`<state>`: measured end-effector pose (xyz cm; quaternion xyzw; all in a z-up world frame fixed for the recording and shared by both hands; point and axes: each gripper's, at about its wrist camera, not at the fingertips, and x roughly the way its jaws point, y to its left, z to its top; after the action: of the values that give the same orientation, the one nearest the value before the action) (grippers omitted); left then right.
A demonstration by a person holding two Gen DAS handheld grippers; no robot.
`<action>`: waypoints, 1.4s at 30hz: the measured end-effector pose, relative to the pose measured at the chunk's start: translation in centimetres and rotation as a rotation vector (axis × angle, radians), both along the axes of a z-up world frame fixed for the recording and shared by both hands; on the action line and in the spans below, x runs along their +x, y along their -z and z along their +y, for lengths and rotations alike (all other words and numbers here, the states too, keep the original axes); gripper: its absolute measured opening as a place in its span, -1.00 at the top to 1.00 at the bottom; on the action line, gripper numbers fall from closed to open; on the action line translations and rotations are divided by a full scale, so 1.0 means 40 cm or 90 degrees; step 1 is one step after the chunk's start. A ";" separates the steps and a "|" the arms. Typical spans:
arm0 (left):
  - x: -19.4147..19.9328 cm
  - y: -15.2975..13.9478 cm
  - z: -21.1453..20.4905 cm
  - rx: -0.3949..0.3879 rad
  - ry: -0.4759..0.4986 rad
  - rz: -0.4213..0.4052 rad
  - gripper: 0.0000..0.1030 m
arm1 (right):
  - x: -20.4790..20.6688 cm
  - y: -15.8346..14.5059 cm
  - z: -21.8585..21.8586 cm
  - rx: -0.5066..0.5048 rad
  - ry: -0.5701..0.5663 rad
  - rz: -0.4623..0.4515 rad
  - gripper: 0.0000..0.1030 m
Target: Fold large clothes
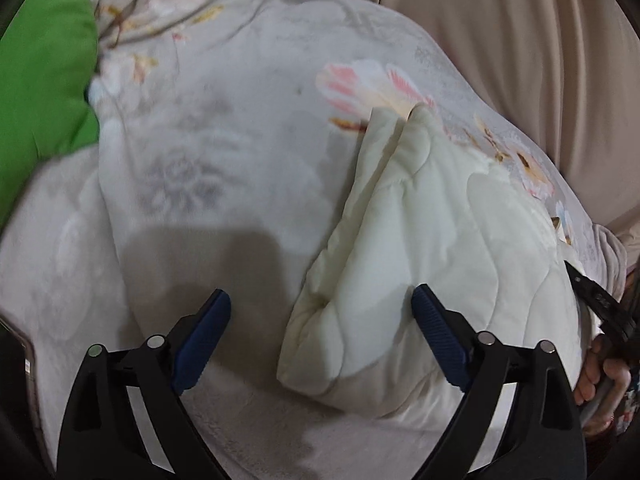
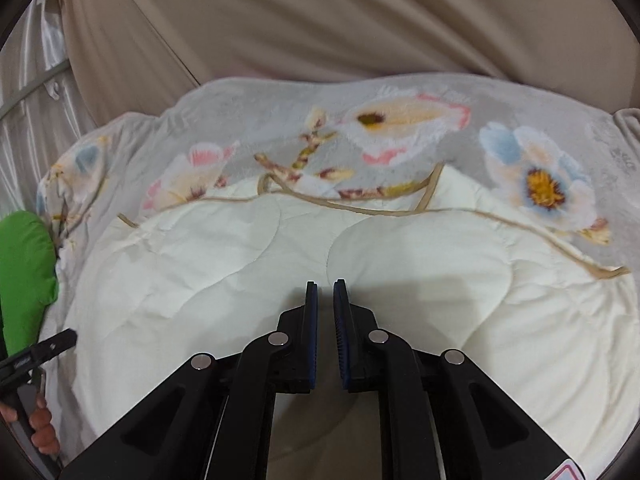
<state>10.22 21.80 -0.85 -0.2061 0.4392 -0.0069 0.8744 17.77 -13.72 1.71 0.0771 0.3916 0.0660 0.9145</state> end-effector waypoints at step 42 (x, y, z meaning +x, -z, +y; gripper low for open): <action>-0.015 -0.284 -0.162 -0.101 0.161 -0.209 0.68 | 0.080 0.064 -0.004 0.127 -0.056 0.021 0.99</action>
<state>9.62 15.33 10.52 -0.2136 0.3117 -0.1841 0.9074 20.96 -13.88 -0.86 0.1518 0.4009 0.1434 0.8920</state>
